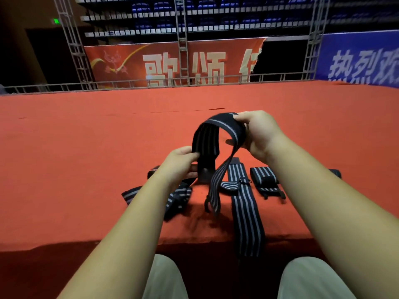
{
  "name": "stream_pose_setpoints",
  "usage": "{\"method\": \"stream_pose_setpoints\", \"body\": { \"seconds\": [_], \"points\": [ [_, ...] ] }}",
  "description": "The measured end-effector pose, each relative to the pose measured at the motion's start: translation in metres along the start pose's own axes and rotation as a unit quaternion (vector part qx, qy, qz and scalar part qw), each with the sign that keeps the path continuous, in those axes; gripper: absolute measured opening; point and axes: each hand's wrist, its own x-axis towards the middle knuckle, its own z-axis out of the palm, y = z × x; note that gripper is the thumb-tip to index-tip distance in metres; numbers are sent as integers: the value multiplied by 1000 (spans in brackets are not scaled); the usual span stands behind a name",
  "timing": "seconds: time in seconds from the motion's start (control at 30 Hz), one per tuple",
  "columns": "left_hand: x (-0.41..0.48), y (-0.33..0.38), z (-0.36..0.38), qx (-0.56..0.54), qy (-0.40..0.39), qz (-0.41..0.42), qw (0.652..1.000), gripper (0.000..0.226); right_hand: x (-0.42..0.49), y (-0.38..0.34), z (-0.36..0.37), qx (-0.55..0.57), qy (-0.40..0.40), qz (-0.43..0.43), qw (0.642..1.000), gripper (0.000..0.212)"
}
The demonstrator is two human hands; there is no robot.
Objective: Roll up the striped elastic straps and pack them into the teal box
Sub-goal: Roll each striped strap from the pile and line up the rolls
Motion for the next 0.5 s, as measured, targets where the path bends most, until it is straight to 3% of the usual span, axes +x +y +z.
{"method": "stream_pose_setpoints", "body": {
  "seconds": [0.1, 0.23, 0.33, 0.43, 0.5],
  "points": [
    [2, 4, -3, -21, 104, 33, 994, 16, -10, 1, -16, -3, 16, 55, 998, 21],
    [1, 17, -7, 59, 181, 118, 975, 15, -24, 9, -40, -73, 14, 157, 985, 22],
    [-9, 39, -3, 86, 162, 160, 970, 8, -29, 21, -59, -216, -7, 187, 958, 31],
    [-25, 66, 10, 148, 116, 180, 965, 10, -38, 25, -66, -356, -63, 121, 924, 44],
    [-34, 78, 23, 207, 67, 172, 961, 13, -48, 22, -61, -355, -110, 65, 926, 42]
  ]
}}
